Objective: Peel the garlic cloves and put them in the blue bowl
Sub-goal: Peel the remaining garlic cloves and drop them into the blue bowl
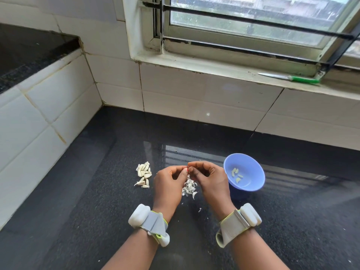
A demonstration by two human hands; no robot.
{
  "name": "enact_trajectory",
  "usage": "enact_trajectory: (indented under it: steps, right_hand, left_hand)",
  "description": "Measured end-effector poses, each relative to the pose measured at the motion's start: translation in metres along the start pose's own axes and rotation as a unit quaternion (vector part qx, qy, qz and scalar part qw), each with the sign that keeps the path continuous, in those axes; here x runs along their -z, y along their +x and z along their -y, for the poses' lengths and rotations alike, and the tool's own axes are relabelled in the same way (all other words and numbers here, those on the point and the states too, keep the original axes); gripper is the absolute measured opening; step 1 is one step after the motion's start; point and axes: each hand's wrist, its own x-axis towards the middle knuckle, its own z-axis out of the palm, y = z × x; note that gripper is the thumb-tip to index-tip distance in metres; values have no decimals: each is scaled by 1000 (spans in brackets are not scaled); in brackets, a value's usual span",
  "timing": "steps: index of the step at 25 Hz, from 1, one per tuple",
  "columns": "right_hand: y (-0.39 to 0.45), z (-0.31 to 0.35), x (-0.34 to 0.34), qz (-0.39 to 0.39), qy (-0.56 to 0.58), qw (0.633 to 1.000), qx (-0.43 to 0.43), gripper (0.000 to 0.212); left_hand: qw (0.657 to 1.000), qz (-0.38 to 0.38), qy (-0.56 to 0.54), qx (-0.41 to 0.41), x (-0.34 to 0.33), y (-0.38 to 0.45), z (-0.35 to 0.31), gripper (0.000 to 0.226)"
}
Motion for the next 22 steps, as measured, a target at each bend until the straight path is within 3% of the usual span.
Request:
enact_trajectory:
  steps: [3, 13, 22]
  right_hand:
    - [0, 2, 1, 10, 5, 1000, -3, 23]
    - [2, 0, 3, 45, -28, 998, 19, 17]
    - [6, -6, 2, 124, 162, 975, -86, 18]
  left_hand:
    - [994, 0, 92, -54, 4, 1, -3, 8]
    - [991, 1, 122, -54, 5, 5, -3, 5]
    - [987, 9, 154, -51, 5, 7, -1, 7]
